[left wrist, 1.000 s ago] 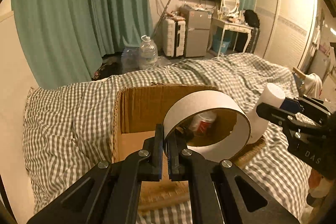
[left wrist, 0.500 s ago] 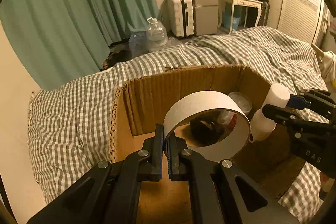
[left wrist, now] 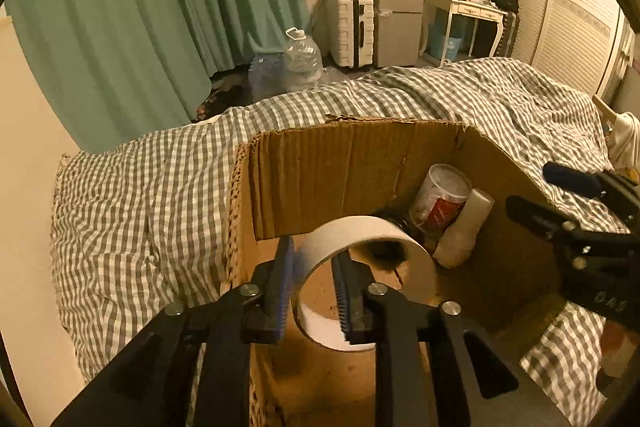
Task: Organize objects
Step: 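Open both grippers to drop the tape roll and white bottle into the box, then withdraw both grippers from the box toward the toothpaste and plush toy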
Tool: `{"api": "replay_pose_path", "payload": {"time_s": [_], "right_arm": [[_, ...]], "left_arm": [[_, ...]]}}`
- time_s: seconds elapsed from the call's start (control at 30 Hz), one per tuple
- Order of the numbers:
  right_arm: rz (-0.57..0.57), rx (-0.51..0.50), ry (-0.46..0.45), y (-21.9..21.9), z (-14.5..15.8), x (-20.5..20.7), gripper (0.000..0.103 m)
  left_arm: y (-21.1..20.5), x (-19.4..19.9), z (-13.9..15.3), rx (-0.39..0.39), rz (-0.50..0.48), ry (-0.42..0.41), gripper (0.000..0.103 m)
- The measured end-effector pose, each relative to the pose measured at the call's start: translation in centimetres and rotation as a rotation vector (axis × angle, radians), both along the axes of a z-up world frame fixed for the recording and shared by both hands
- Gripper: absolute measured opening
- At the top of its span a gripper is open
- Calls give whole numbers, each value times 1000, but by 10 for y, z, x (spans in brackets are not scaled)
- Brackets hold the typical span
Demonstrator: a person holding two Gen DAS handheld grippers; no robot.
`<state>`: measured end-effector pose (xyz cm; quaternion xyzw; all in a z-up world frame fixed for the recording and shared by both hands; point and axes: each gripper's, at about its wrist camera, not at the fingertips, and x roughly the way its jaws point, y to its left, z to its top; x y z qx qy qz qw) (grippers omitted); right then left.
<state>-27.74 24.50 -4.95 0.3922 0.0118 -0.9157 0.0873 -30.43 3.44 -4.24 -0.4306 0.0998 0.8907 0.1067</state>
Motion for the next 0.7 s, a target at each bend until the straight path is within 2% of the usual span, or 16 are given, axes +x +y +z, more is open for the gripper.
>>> {"api": "replay_pose_path", "payload": {"time_s": [0.1, 0.17, 0.2, 0.23, 0.33, 0.5, 0.6, 0.7], "right_arm": [[-8, 15, 33, 2, 16, 15, 68], [-14, 19, 57, 4, 28, 27, 71], [-16, 17, 66, 6, 33, 33, 72], [-18, 15, 74, 8, 38, 39, 73], [-23, 20, 107, 9, 53, 60, 75], [-1, 38, 144, 10, 70, 94, 75], [13, 60, 173, 11, 78, 117, 77], [22, 63, 200, 11, 84, 140, 81]], "left_arm": [[-1, 12, 10, 9, -5, 12, 35], [2, 21, 21, 25, -26, 36, 60], [3, 25, 26, 32, -31, 52, 82], [5, 31, 33, 37, -32, 80, 89], [12, 48, 46, 33, -30, 118, 89], [9, 72, 62, 44, -9, 120, 89], [4, 92, 75, 43, -2, 156, 89], [0, 120, 86, 59, 7, 192, 94]]}}
